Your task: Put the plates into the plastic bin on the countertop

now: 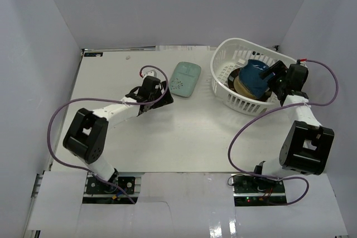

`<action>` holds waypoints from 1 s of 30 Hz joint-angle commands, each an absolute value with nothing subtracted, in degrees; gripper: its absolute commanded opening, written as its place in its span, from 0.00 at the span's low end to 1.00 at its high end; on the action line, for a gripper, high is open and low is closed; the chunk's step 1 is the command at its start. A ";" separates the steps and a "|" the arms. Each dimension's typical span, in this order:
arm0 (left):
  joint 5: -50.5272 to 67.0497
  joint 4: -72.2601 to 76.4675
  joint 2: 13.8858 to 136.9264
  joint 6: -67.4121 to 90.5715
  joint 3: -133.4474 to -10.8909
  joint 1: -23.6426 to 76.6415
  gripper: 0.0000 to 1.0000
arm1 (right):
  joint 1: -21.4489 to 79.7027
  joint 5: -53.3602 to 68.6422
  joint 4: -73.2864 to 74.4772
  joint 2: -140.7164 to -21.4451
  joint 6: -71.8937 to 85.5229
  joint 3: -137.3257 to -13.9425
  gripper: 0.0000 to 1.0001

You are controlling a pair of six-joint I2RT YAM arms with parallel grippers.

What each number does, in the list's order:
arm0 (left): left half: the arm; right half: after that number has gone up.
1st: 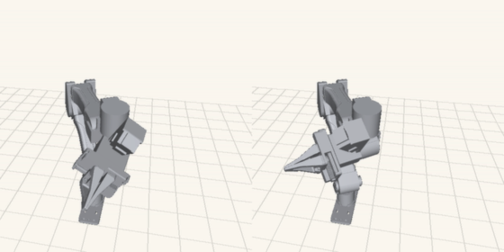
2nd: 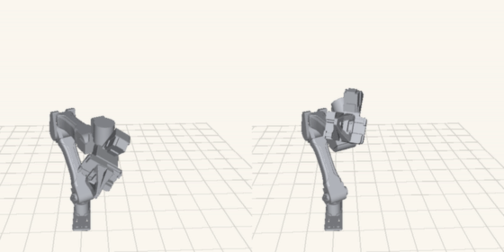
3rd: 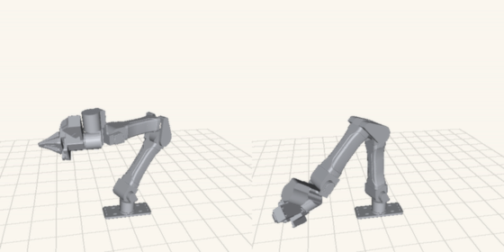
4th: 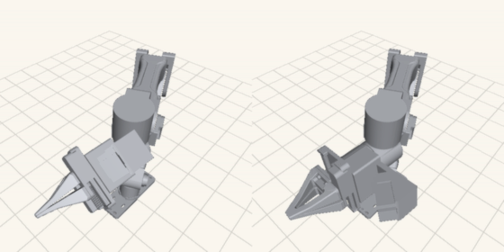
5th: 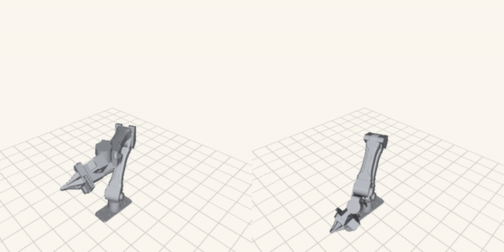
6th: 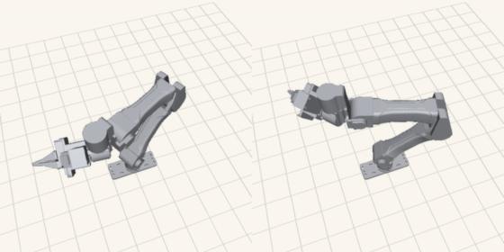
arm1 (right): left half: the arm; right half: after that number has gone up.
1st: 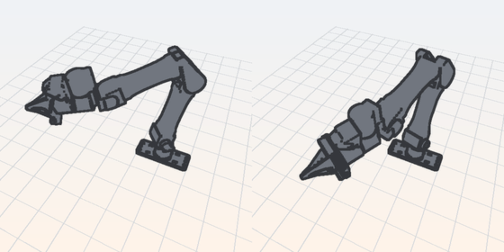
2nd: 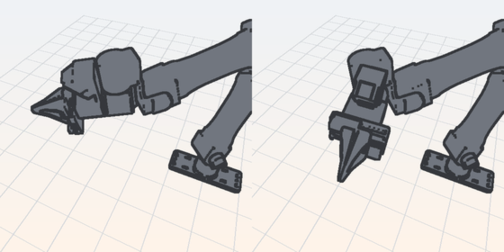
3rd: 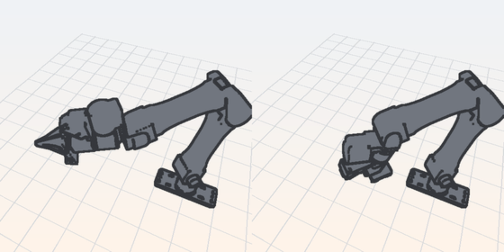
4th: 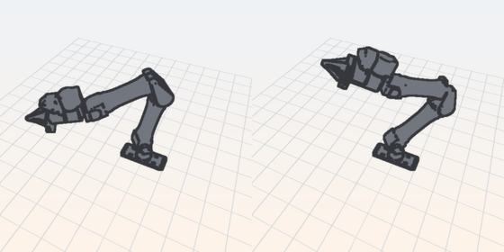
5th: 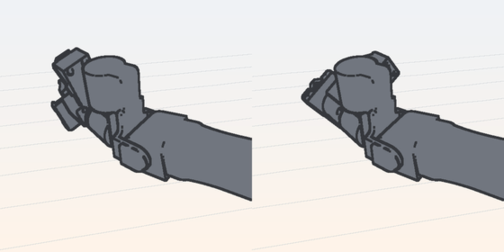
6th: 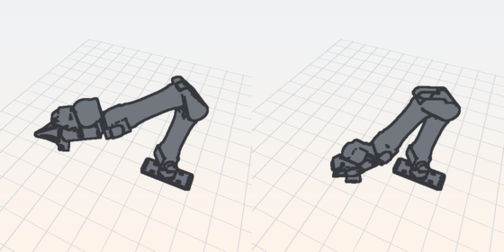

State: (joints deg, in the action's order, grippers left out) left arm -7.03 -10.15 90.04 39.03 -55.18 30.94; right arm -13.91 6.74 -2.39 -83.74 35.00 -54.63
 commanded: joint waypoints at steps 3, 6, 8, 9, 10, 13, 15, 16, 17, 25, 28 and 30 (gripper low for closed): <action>-3.70 -3.08 96.58 37.80 -61.51 26.29 0.97 | -13.80 12.47 -9.22 -75.61 36.82 -56.60 0.92; 0.60 -1.33 102.29 36.31 -65.64 24.17 0.94 | -12.49 15.81 -10.28 -70.95 37.27 -55.64 0.92; 4.03 -0.44 106.42 35.16 -69.24 23.21 0.92 | -10.12 17.22 -10.55 -67.44 36.65 -53.98 0.91; 5.61 -0.44 107.83 34.11 -70.56 23.03 0.91 | -9.15 18.10 -10.63 -66.28 36.39 -53.09 0.90; 6.67 -0.44 110.71 33.58 -73.53 22.77 0.91 | -8.01 18.37 -11.59 -64.96 36.30 -51.87 0.90; 9.67 -3.66 118.00 30.60 -82.65 21.97 0.86 | -2.48 18.63 -13.09 -60.48 35.95 -46.68 0.88; 10.37 -6.23 121.45 28.84 -87.17 21.89 0.81 | 2.52 17.93 -13.18 -58.45 35.25 -44.13 0.87; 10.55 -8.07 124.34 27.35 -90.58 21.97 0.79 | 5.25 17.58 -13.27 -57.58 35.07 -43.43 0.86; 10.55 -8.96 125.50 26.81 -92.01 21.89 0.77 | 6.40 17.84 -13.36 -57.31 35.07 -42.55 0.86; 8.79 -10.63 128.59 26.10 -93.61 21.71 0.22 | 15.72 19.42 -13.27 -54.93 35.33 -40.35 0.84; 8.35 -8.09 125.26 26.98 -88.61 21.62 0.00 | 20.73 18.02 -13.01 -54.14 34.90 -38.94 0.84; 8.09 -6.34 120.10 28.73 -83.10 21.27 0.00 | 24.07 16.53 -11.61 -54.67 33.93 -38.59 0.85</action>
State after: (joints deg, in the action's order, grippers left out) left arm 11.27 -3.73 126.04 28.75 -90.21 22.02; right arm 20.86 17.85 -10.90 -55.09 35.48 -39.42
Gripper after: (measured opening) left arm 0.025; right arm 0.843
